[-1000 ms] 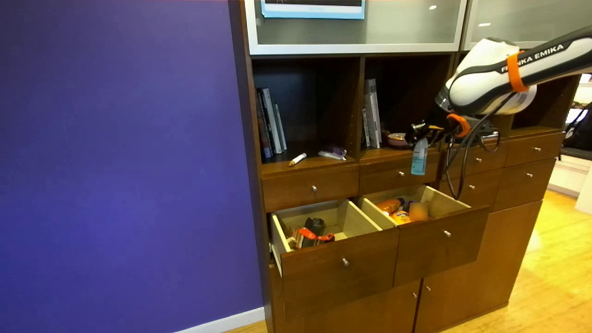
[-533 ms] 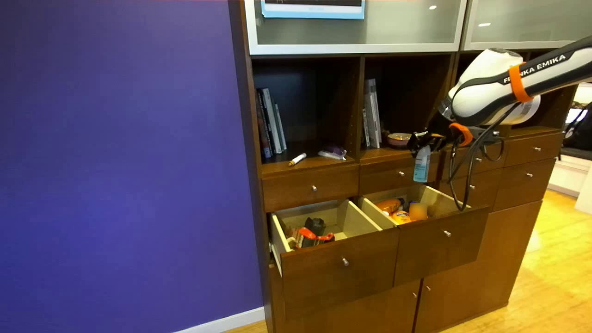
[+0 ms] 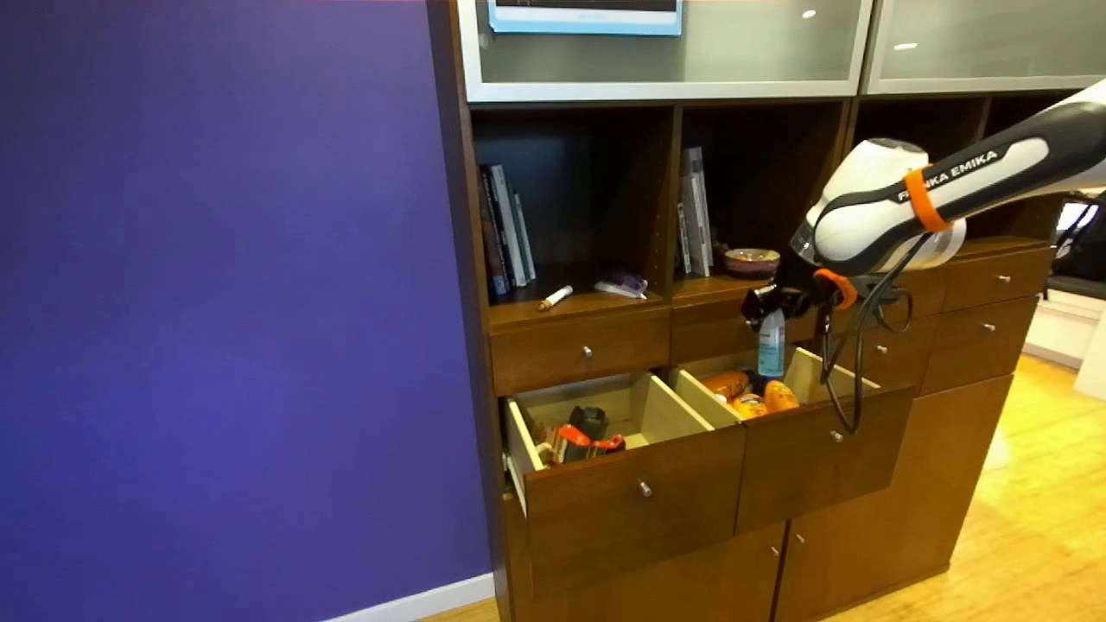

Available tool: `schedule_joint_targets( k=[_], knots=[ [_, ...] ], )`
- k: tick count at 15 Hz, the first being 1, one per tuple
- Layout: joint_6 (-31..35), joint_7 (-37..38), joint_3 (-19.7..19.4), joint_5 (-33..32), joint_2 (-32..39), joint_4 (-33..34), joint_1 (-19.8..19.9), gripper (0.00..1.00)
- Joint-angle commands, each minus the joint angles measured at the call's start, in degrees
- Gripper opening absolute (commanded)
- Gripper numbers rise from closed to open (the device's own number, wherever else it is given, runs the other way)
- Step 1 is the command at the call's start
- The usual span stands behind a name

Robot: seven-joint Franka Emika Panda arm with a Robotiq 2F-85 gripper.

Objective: Put the white and blue bottle on the right side of the open drawer.

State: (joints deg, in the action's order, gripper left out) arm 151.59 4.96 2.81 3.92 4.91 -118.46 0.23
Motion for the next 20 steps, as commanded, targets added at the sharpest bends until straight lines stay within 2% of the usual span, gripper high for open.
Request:
schedule_joint_targets(
  k=[1, 5, 11, 17, 18, 20],
  knots=[
    [3.2, 1.3, -1.1, -2.2, 4.4, 0.0, -1.0, 0.09],
    [5.3, 0.7, -1.9, -0.9, 8.5, -0.9, -0.7, 0.09],
    [3.9, 0.0, -2.1, 0.1, 14.3, 0.9, -0.6, 0.09],
    [2.4, 0.3, -2.4, -0.6, 16.8, 3.4, -0.9, 0.09],
    [2.2, 0.3, -2.4, -0.6, 16.9, 3.7, -0.8, 0.51],
    [2.0, 0.1, -2.2, -0.2, 16.7, 4.0, -0.7, 0.66]
  ],
)
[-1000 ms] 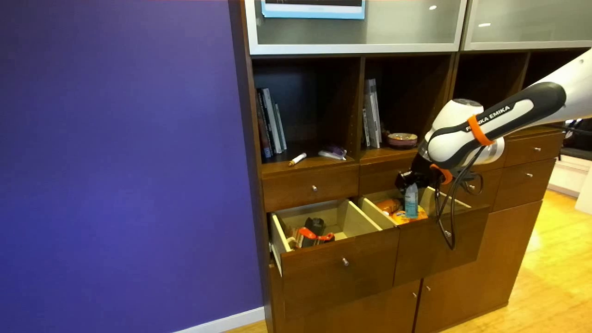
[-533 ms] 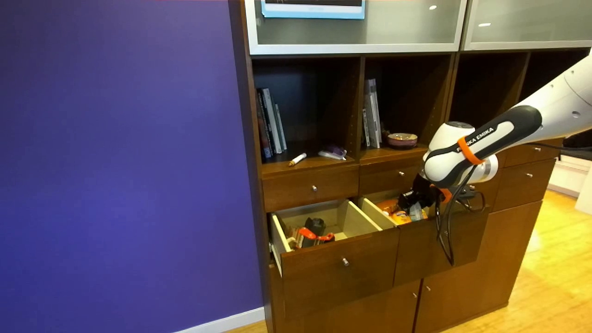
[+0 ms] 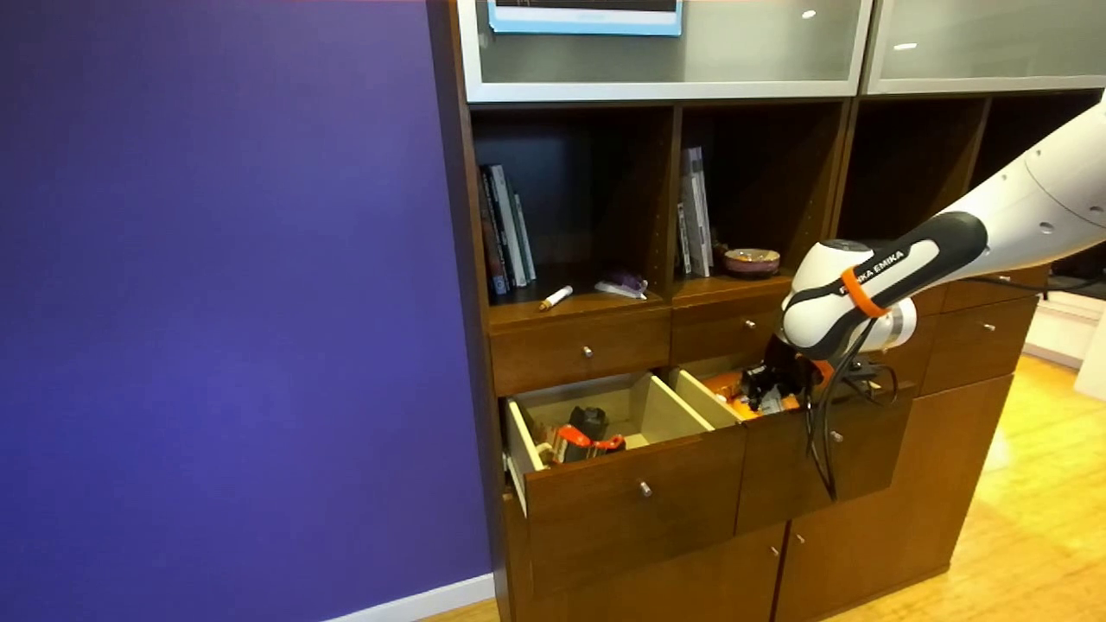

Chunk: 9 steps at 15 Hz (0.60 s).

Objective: Put the white and blue bottle on the right side of the open drawer.

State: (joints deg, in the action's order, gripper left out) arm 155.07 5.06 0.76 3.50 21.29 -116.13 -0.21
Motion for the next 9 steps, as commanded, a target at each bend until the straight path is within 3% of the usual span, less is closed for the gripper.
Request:
schedule_joint_targets(
  k=[1, 5, 9],
  knots=[
    [-1.4, -0.1, -0.1, 0.3, 0.0, 1.7, -0.1, 0.73],
    [-1.0, -0.1, -0.1, 0.5, -1.8, 1.9, 0.0, 0.99],
    [-0.9, -0.5, 0.3, 1.7, -4.3, 1.1, 0.6, 1.0]
  ],
)
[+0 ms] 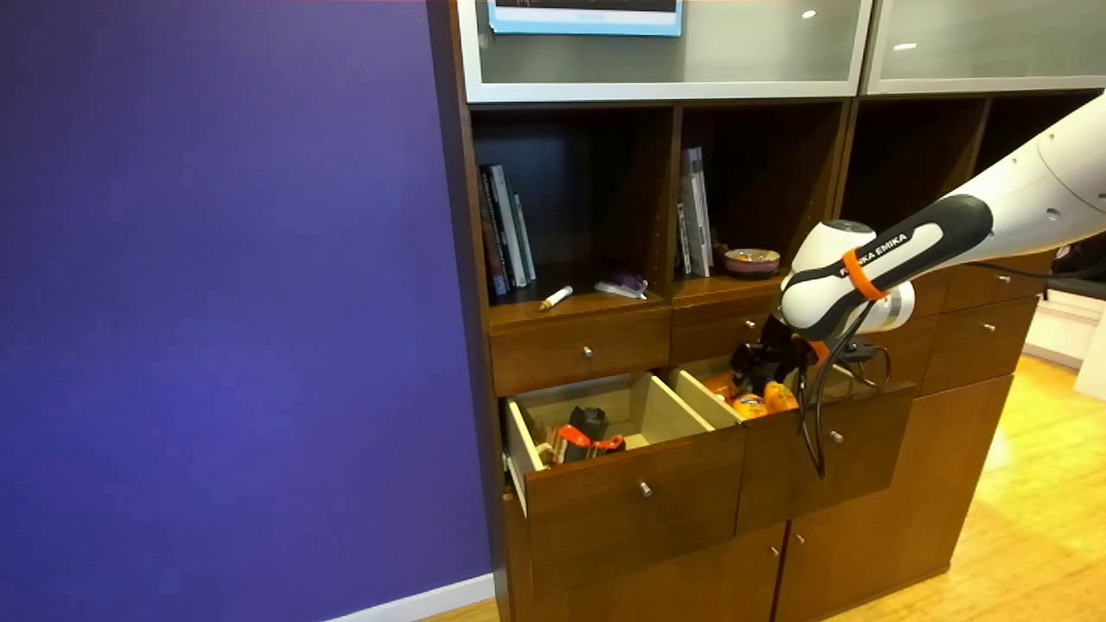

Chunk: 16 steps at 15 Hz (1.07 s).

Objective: Put the white and blue bottle on the right side of the open drawer.

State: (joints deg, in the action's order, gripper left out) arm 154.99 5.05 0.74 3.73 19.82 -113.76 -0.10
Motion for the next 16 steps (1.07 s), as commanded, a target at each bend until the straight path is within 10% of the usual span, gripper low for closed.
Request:
schedule_joint_targets(
  k=[1, 16],
  knots=[
    [-1.1, -0.7, 0.5, 1.9, -3.9, -1.9, 0.6, 1.0],
    [-35.2, -16.7, -0.4, 10.1, -33.3, -15.2, -0.4, 1.0]
  ],
)
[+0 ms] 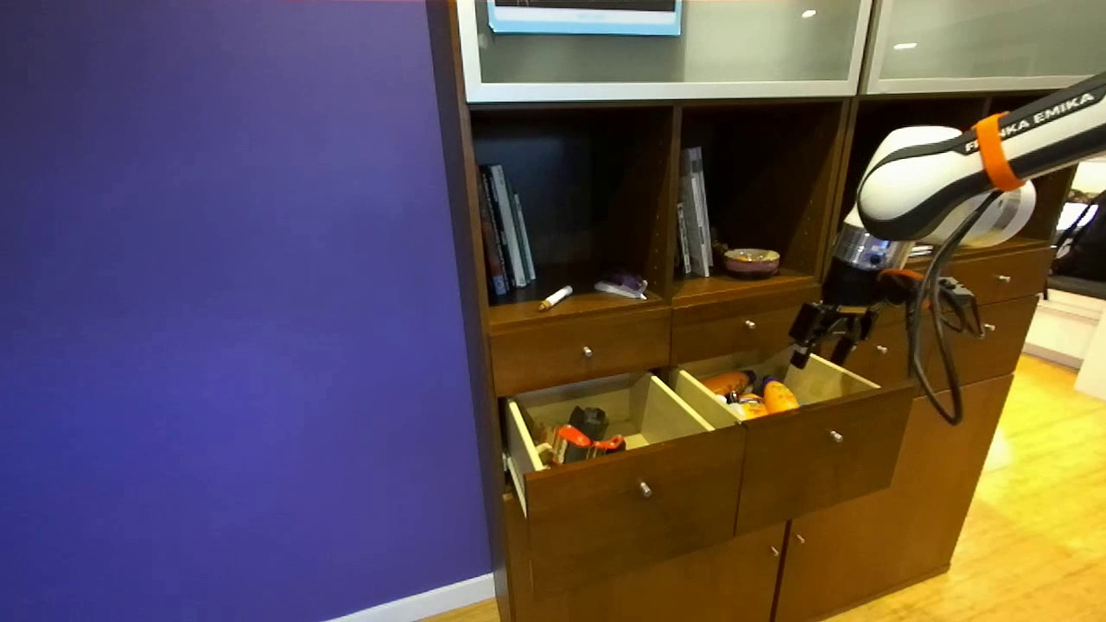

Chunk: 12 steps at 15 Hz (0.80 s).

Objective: Put the white and blue bottle on the right side of the open drawer.

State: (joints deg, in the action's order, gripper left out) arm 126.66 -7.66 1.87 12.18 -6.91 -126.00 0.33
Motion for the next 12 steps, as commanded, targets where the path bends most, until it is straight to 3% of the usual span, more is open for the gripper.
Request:
schedule_joint_targets(
  k=[1, 7, 12],
  knots=[
    [-10.1, -4.7, -1.9, 1.4, -7.8, -2.8, -0.9, 1.0],
    [-30.3, -7.0, -3.8, -2.9, -11.2, 1.0, -0.3, 1.0],
    [-30.3, -6.9, -4.2, -3.0, -10.8, 1.0, -0.4, 1.0]
  ],
)
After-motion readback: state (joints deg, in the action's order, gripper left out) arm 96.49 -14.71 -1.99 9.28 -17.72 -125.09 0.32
